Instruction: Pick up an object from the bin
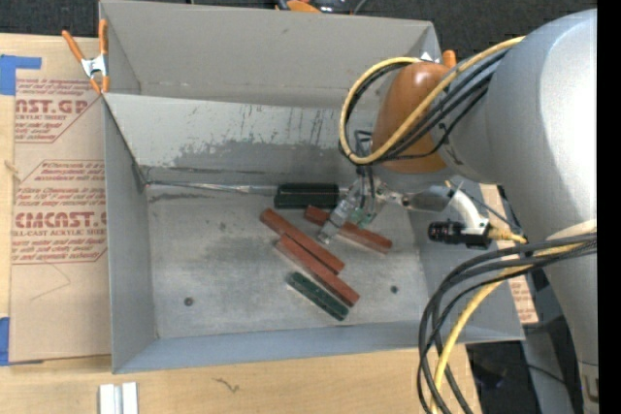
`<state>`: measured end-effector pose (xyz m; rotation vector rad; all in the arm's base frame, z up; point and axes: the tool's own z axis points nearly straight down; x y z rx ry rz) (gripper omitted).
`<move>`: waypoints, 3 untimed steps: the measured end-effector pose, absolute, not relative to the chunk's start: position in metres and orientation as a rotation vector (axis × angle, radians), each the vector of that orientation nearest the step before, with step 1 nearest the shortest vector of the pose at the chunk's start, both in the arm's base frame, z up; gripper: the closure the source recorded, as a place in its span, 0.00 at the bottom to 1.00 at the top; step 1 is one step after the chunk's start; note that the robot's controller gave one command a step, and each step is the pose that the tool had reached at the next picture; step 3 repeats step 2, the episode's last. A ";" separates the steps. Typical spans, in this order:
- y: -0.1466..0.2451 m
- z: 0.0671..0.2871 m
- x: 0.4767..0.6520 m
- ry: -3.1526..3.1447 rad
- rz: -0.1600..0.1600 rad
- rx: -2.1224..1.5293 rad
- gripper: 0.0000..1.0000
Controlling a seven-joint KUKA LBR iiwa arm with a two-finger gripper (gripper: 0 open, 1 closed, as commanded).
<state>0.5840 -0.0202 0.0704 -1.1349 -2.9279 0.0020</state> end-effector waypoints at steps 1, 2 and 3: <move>-0.002 0.189 0.588 -2.943 -0.006 -1.122 1.00; 0.002 0.273 0.585 -2.981 -0.006 -1.020 1.00; 0.002 0.273 0.585 -2.981 -0.006 -1.020 1.00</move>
Offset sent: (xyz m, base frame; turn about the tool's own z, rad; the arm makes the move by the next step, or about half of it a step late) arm 0.0020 0.0167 0.1140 -0.0085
